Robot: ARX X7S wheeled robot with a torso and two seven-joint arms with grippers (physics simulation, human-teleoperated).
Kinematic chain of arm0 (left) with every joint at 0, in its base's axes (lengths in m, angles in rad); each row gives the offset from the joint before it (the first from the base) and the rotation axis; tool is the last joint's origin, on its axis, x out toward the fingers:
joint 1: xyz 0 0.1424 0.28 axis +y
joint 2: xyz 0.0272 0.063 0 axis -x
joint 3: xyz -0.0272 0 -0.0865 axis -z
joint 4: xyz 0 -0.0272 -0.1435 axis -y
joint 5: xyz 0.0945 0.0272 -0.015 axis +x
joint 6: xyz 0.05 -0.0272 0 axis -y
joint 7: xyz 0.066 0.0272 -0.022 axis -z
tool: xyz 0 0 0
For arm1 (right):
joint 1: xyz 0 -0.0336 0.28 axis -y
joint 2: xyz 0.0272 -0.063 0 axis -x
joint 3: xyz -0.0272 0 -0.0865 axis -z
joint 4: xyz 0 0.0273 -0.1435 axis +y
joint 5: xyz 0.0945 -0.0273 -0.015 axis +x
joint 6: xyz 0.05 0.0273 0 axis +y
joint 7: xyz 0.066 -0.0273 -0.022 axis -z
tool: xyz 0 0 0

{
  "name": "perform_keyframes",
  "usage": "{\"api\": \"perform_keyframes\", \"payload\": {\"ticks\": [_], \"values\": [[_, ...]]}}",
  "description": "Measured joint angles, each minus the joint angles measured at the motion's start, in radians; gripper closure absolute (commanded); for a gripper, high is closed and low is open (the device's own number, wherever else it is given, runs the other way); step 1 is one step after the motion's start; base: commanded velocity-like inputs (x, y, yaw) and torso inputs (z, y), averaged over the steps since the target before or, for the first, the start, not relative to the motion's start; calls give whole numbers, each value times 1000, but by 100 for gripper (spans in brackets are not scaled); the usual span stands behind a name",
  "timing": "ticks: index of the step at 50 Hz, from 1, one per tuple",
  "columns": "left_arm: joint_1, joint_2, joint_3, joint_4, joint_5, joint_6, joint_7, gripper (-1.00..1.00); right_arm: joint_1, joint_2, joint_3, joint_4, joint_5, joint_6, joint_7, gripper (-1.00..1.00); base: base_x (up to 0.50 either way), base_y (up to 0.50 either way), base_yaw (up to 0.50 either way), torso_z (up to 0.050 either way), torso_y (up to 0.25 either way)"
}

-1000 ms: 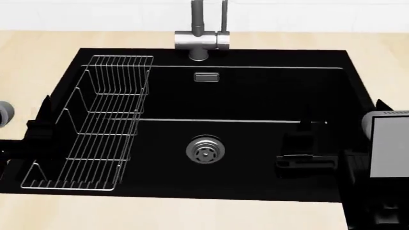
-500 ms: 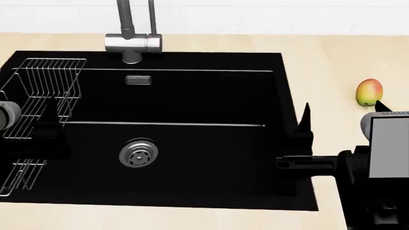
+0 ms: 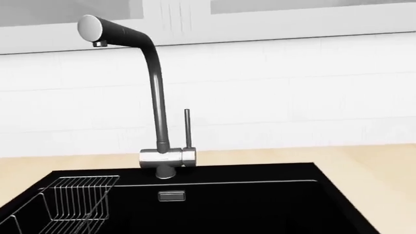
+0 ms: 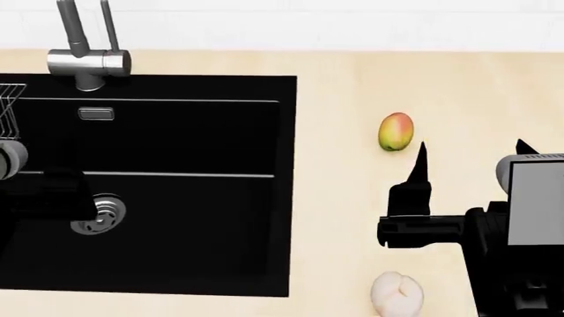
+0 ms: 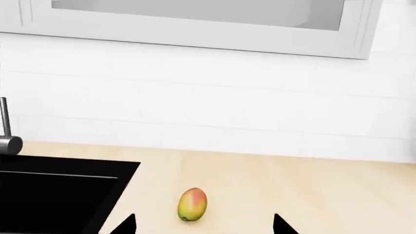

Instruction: There is a mixed pile of frozen fruits and vegetables on the counter. Locate all the frozen vegetables and place the items in a bowl on the counter. Take all the frozen fruits and defrost them in a running sink.

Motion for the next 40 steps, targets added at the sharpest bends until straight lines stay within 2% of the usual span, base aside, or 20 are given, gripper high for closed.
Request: {"api": "perform_keyframes", "payload": {"ticks": [22, 40], "values": [[-2, 5, 9, -8, 4, 5, 3, -100, -4, 1, 1, 3, -2, -3, -3, -100, 31, -482, 0, 0, 0], [0, 3, 10, -10, -1, 6, 5, -100, 2, -5, -1, 9, 6, 6, 4, -100, 0, -4, 0, 0, 0]]}}
